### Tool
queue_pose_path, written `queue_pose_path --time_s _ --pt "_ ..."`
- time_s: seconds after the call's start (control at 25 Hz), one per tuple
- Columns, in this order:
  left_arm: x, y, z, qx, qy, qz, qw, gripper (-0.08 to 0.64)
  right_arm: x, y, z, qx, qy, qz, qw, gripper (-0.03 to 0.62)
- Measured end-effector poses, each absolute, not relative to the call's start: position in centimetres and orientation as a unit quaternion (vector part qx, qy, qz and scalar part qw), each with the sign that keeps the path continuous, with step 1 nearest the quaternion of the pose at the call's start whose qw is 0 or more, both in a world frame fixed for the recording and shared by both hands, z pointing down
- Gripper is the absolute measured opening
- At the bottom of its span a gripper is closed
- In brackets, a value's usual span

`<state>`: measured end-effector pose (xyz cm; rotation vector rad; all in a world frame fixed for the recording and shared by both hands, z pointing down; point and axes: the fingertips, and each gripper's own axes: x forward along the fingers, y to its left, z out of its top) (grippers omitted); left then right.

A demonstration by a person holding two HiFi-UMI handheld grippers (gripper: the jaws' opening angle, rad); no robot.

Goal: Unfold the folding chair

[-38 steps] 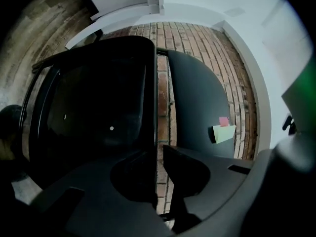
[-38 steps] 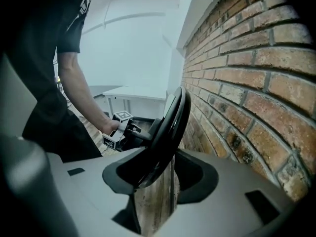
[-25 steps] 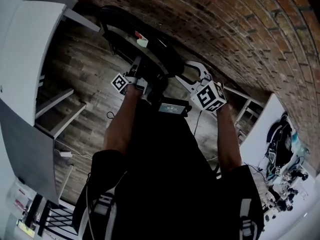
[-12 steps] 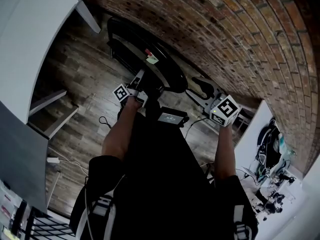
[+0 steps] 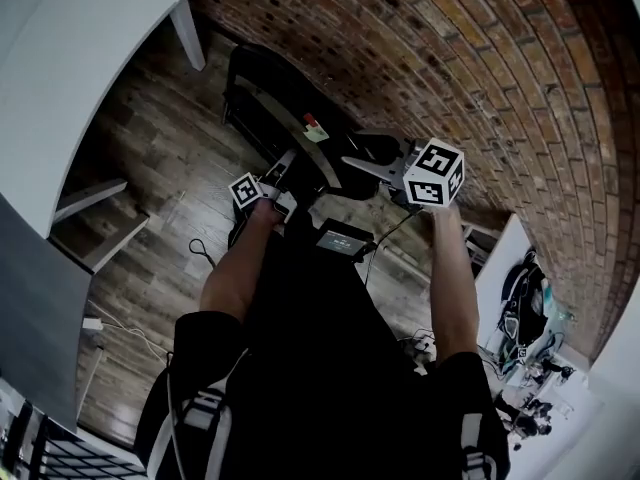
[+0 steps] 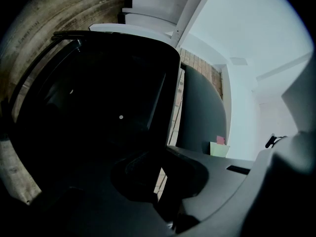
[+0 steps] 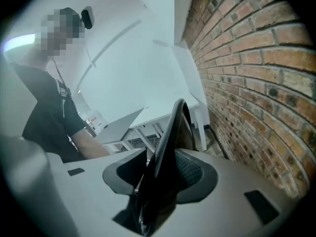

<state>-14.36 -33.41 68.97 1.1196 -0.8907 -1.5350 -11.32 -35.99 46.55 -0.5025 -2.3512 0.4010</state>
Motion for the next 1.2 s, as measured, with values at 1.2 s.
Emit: queue_pose_path --time_s 1.2 --pt "-17.7 -27.3 68.4 0.504 -0.441 -0.558 0.49 0.087 -11.9 -27.3 46.9 -0.129 -0.902 0.286 0.297 0.117"
